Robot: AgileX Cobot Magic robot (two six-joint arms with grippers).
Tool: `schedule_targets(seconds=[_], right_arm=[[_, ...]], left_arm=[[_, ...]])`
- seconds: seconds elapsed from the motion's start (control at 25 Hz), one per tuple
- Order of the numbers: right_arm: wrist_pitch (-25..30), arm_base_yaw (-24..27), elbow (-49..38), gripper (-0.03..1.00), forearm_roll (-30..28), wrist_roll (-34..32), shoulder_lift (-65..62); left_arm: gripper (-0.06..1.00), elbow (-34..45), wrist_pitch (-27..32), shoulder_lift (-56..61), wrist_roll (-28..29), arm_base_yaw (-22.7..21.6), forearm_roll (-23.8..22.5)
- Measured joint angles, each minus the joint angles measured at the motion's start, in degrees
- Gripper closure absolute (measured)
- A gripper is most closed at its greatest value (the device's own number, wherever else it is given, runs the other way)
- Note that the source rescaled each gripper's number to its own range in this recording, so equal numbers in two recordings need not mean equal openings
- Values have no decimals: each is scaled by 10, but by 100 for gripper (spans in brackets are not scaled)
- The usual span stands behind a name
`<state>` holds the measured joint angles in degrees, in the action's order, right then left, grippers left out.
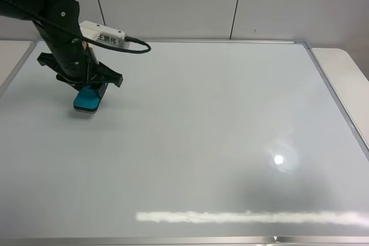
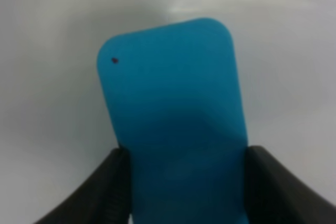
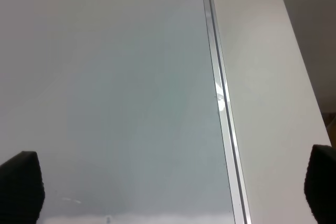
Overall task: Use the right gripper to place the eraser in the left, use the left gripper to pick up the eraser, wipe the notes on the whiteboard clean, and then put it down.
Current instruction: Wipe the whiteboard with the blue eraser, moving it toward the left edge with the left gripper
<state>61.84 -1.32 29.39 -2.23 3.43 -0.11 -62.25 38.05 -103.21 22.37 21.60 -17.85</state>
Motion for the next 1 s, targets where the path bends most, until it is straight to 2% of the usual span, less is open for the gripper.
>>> schedule_targets(seconds=[0.2, 0.56, 0.68, 1.0], right_arm=[[0, 0, 0, -3, 0, 0, 0], [0, 0, 0, -3, 0, 0, 0], [0, 0, 0, -3, 0, 0, 0], [0, 0, 0, -3, 0, 0, 0]], left_arm=[[92, 107, -50, 75, 29, -26, -19], [92, 276, -186, 154, 33, -88, -37], [92, 293, -212, 156, 31, -94, -41], [92, 293, -231, 156, 27, -94, -42]])
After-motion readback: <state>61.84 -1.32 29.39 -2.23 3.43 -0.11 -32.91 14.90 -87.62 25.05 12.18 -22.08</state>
